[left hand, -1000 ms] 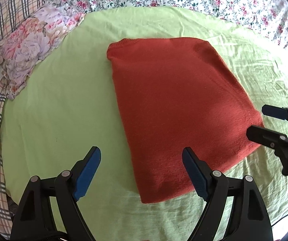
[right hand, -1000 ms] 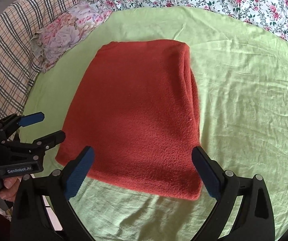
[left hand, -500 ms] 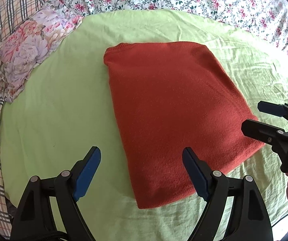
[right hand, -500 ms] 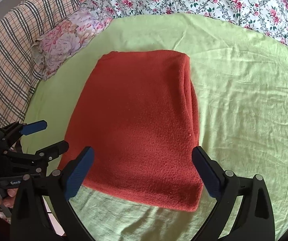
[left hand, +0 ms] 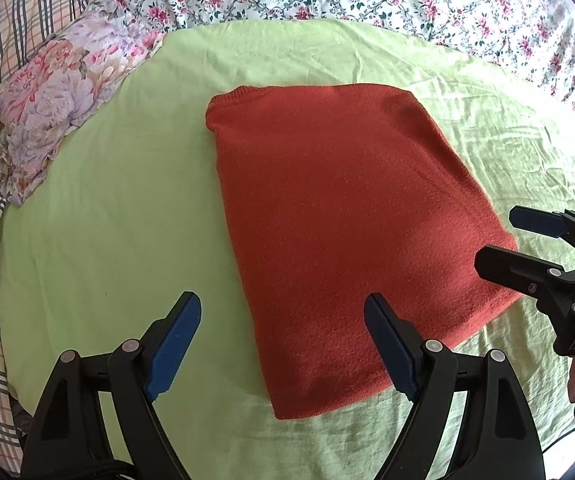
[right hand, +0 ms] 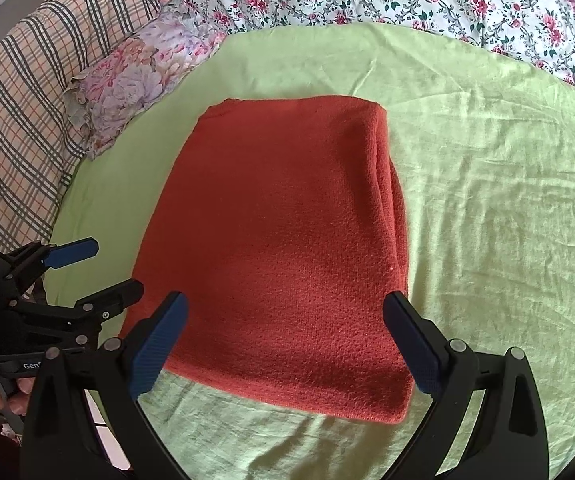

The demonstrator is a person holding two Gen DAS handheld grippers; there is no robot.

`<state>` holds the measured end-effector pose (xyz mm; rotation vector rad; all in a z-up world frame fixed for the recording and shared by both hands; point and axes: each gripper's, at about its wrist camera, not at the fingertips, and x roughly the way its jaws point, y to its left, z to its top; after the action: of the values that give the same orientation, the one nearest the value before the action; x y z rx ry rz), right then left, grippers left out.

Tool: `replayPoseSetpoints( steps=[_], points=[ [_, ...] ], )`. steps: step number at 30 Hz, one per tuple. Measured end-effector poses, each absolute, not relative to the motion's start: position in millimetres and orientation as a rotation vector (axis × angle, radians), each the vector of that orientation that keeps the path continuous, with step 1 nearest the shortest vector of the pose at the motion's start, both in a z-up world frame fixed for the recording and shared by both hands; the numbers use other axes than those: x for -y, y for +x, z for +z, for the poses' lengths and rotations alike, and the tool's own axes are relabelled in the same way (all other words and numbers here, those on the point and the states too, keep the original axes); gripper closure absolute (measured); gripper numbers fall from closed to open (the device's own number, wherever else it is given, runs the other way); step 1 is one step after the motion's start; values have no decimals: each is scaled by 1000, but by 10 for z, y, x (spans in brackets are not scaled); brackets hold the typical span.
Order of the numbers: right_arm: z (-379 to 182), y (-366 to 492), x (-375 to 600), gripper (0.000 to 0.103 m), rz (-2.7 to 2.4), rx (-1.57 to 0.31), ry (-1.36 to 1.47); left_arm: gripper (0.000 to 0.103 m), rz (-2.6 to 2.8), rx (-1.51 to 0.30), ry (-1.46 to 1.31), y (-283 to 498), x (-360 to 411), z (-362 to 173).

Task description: Fold small clothes

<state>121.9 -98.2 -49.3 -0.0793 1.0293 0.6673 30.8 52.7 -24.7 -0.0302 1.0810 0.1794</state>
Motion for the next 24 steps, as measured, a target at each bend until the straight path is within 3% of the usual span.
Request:
replayPoseSetpoints(
  steps=[24],
  points=[
    [-509,1220,959,5,668,-1033,-83,18,178,-1076,-35,308,-525,-226]
  ],
)
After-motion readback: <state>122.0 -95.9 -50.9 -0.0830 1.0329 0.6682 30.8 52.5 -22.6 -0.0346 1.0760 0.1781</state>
